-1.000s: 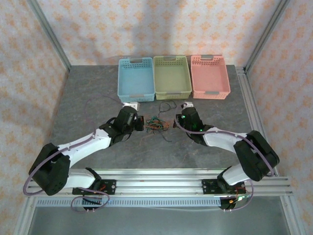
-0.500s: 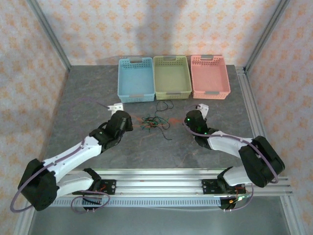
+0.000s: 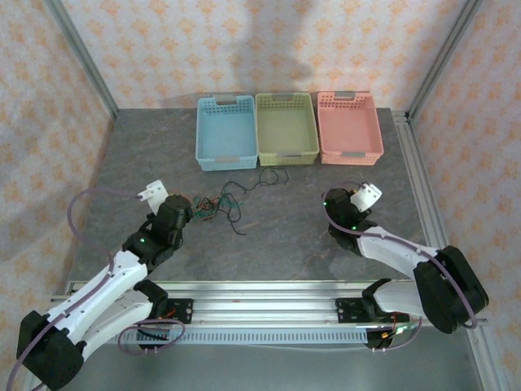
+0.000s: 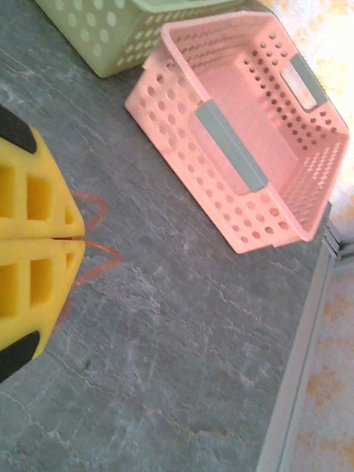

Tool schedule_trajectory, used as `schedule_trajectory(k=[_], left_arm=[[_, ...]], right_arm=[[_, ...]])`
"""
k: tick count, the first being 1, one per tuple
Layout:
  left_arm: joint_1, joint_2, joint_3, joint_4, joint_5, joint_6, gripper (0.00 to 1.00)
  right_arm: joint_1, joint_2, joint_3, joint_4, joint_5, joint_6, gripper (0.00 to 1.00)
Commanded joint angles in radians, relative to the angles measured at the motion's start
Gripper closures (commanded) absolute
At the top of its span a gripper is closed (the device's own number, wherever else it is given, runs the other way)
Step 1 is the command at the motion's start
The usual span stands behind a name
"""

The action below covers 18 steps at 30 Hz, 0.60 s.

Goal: Untangle the cables

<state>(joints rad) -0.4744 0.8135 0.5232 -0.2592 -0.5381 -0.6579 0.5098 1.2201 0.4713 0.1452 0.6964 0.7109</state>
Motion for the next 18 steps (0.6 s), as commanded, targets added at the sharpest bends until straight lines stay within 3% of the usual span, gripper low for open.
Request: schedule_trajectory(k=[1, 4, 6, 13, 14, 15, 17, 18], left_arm=[[0.014, 0.006, 0.0, -0.028, -0.049, -0.023, 1.0], [0.016, 0.015, -0.006, 0.011, 0.028, 0.003, 1.0], [0.016, 0.037, -0.006, 0.062, 0.136, 0.043, 1.0], [0.003, 0.178, 0.036, 0.171, 0.428, 0.118, 1.0], [-0.005, 0.199, 0.044, 0.183, 0.459, 0.152, 0.95], [-0.018, 0.212, 0.054, 0.185, 0.472, 0.161, 0.8], [-0.044, 0.221, 0.065, 0.186, 0.477, 0.18, 0.37], [-0.053, 0.213, 0.069, 0.181, 0.47, 0.185, 0.26]], right_arm=[[-0.017, -0.013, -0.018, -0.019, 0.037, 0.014, 1.0], [-0.033, -0.011, -0.052, 0.13, -0.123, -0.053, 1.0], [-0.031, -0.006, -0.069, 0.259, -0.284, -0.133, 1.0], [-0.031, -0.015, -0.06, 0.374, -0.6, -0.219, 1.0], [-0.03, -0.017, -0.056, 0.387, -0.647, -0.231, 1.0], [-0.028, -0.018, -0.051, 0.4, -0.698, -0.246, 1.0], [-0.023, -0.022, -0.045, 0.421, -0.79, -0.276, 1.0], [-0.018, -0.024, -0.045, 0.435, -0.834, -0.286, 1.0]])
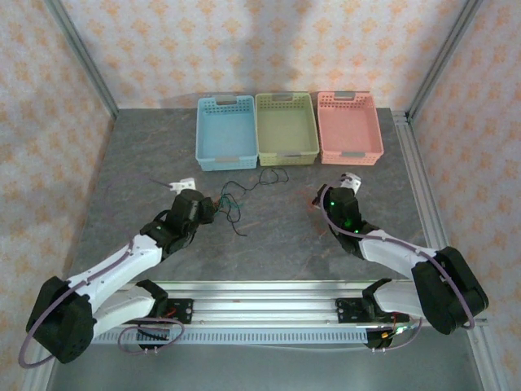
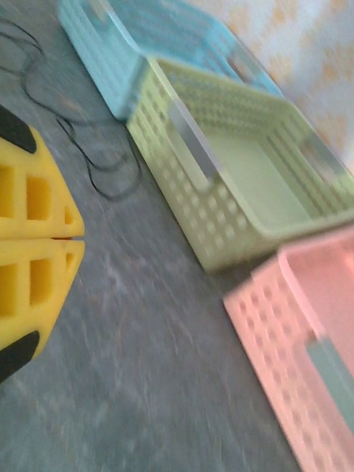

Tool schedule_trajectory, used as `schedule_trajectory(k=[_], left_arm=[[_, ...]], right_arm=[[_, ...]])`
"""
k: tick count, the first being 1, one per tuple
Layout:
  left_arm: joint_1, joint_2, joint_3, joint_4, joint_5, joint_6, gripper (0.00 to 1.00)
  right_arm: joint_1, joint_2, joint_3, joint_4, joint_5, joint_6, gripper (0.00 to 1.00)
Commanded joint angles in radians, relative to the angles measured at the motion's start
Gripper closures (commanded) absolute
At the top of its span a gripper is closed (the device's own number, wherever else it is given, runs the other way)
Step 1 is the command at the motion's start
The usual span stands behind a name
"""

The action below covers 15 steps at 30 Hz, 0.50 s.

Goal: Untangle the cables

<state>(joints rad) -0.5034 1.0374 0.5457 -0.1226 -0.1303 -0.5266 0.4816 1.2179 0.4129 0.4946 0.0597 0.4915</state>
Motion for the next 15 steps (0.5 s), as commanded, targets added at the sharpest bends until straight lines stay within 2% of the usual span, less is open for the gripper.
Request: schedule_trajectory(k=[1, 5, 8, 11, 15], left_arm=[[-0.027, -0.023, 0.046, 0.044, 0.064, 0.055, 0.21], [-0.034, -0.105, 0.027, 0.048, 0.082, 0.073, 0.18], [-0.047, -0.145, 0.013, 0.078, 0.131, 0.095, 0.22], [-0.063, -0.121, 0.01, 0.136, 0.255, 0.107, 0.24], [-0.096, -0.007, 0.049, 0.185, 0.408, 0.128, 0.25]], right_arm=[[0.014, -0.02, 0.011, 0.104, -0.228, -0.074, 1.0], [0.039, -0.008, 0.017, 0.162, -0.373, -0.115, 1.0], [0.085, -0.005, 0.034, 0.165, -0.43, -0.172, 1.0], [0.11, 0.009, 0.044, 0.174, -0.473, -0.191, 1.0], [0.115, 0.041, 0.047, 0.217, -0.533, -0.179, 1.0]])
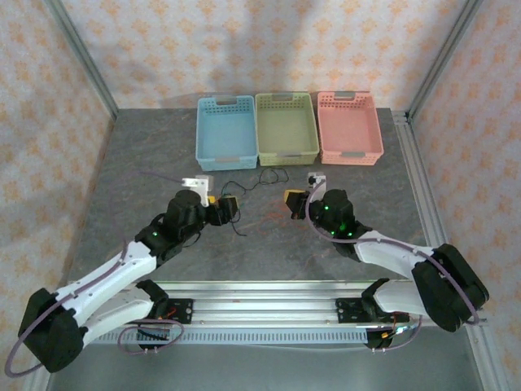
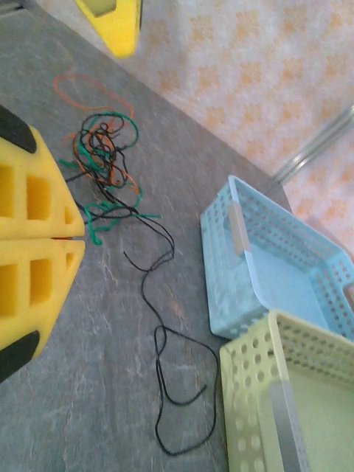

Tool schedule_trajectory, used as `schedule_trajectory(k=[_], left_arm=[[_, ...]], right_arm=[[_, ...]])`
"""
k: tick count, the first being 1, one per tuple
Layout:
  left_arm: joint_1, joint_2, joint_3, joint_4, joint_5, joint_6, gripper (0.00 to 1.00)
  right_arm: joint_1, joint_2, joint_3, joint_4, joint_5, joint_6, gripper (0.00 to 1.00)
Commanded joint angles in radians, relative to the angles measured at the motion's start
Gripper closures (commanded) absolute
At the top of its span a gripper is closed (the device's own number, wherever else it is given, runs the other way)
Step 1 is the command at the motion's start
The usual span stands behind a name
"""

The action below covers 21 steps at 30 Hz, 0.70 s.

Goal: Untangle the cables

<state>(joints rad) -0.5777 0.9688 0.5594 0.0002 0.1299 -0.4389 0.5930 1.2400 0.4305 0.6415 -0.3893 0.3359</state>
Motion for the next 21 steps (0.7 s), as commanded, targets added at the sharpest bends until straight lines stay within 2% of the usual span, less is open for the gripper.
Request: schedule_trajectory(k=[1, 7, 13, 16, 21], left_arm=[[-0.034, 0.097, 0.049, 0.068, 0.172, 0.05, 0.25], [-0.1, 0.265, 0.12, 0.055, 0.208, 0.099, 0.26], [-0.124, 0.393, 0.167, 0.072, 0.256, 0.101, 0.26], [-0.131, 0.424, 0.185, 0.057, 0.231, 0.106, 0.27], [-0.137, 0.415, 0.19, 0.03, 0.13, 0.121, 0.28]], right_arm=[[0.006, 0.028, 0.03, 0.08, -0.098, -0.021, 1.0], [0.014, 0.041, 0.036, 0.099, -0.144, -0.017, 1.0], [0.016, 0.06, 0.045, 0.102, -0.159, -0.011, 1.0], [0.017, 0.061, 0.045, 0.104, -0.168, -0.01, 1.0], [0.018, 0.061, 0.047, 0.106, -0.18, -0.009, 1.0]])
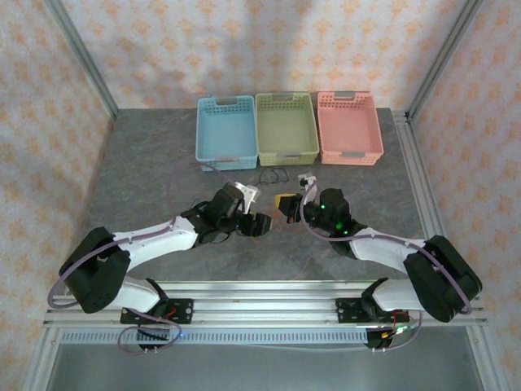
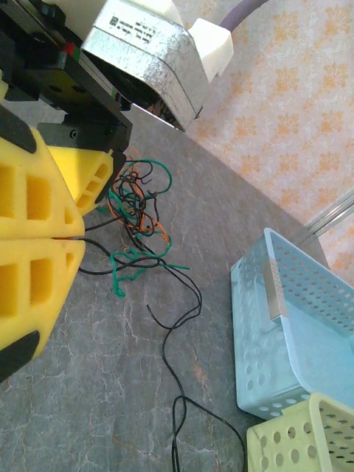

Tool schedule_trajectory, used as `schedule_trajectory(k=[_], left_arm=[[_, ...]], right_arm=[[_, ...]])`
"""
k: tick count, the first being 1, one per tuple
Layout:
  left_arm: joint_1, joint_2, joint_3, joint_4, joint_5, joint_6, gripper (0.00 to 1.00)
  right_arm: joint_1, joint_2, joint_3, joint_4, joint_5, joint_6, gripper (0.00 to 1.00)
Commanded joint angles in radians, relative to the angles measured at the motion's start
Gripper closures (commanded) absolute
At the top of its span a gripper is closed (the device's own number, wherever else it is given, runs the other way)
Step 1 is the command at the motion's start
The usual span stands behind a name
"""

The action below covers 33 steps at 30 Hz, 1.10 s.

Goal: Untangle the cables

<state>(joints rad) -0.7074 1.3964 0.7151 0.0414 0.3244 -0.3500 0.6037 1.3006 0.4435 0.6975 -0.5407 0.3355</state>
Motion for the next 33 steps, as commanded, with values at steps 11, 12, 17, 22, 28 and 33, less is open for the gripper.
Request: schedule_trajectory(k=[11, 12, 17, 22, 28, 33], left_arm=[[-0.012, 0.067, 0.077, -0.02, -0.093, 0.043, 0.34], [-0.013, 0.067, 0.077, -0.019, -0.096, 0.044, 0.35], [-0.018, 0.079, 0.083, -0.017, -0.091, 0.044, 0.45], [-0.023, 0.089, 0.091, -0.018, -0.081, 0.046, 0.59], [-0.023, 0.071, 0.09, -0.035, -0.104, 0.048, 0.84], [-0.023, 0.012, 0.078, -0.088, -0.258, 0.04, 1.0]], right_arm=[[0.01, 0.006, 0.037, 0.054, -0.04, -0.007, 1.0], [0.01, 0.006, 0.037, 0.054, -0.04, -0.008, 1.0], [0.01, 0.017, 0.039, 0.054, -0.041, -0.009, 1.0], [0.012, 0.015, 0.039, 0.056, -0.04, -0.008, 1.0], [0.012, 0.018, 0.04, 0.045, -0.02, -0.012, 1.0], [0.011, -0.002, 0.049, -0.049, 0.106, -0.034, 1.0]])
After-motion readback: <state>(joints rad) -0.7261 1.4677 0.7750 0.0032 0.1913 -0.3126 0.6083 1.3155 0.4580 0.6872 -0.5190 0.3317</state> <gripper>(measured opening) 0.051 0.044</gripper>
